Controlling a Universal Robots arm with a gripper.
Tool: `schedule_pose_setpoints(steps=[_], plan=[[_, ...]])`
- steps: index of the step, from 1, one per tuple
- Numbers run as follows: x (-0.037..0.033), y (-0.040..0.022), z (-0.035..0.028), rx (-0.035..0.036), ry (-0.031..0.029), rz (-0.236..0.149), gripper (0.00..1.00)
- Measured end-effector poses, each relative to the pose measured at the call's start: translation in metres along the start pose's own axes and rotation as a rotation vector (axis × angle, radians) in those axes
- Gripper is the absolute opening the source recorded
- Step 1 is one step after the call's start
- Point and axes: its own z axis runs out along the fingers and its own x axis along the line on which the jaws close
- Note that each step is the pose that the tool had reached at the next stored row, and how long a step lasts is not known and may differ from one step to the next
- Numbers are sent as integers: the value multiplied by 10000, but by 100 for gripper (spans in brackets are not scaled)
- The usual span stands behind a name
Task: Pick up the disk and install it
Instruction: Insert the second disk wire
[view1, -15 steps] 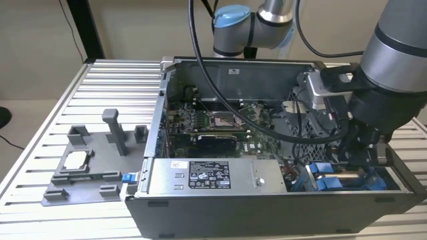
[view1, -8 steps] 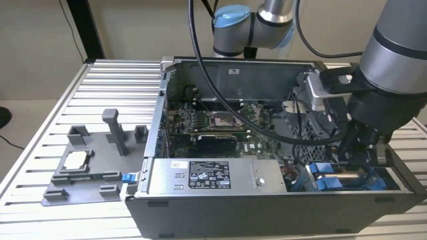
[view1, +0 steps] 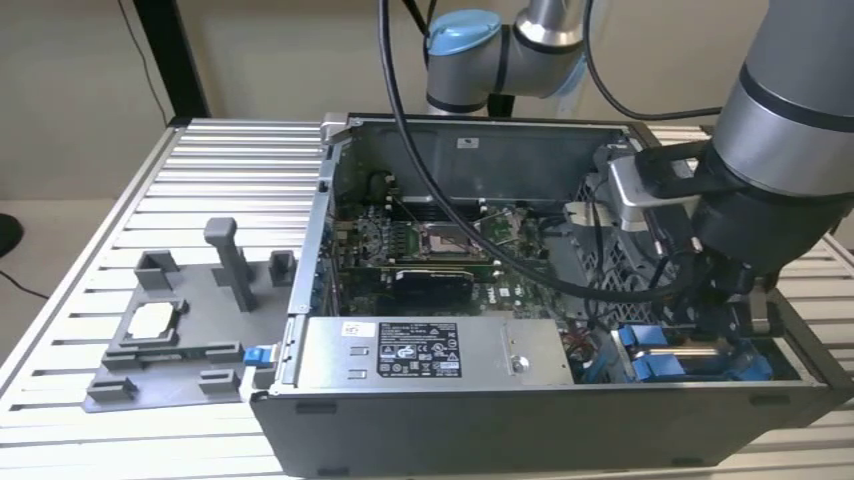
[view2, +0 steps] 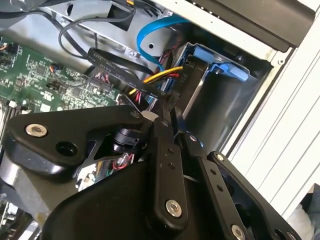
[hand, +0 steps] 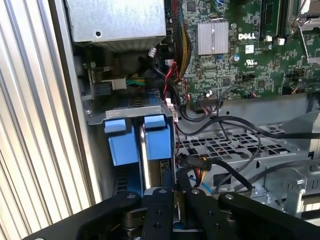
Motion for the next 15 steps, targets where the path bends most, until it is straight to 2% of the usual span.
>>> schedule_pose_setpoints(steps=[2, 10, 15], plan=[[0, 2, 6, -8, -20, -113, 0], [16, 28, 6, 9, -26, -129, 0], [22, 35, 37, 20, -28, -132, 0]])
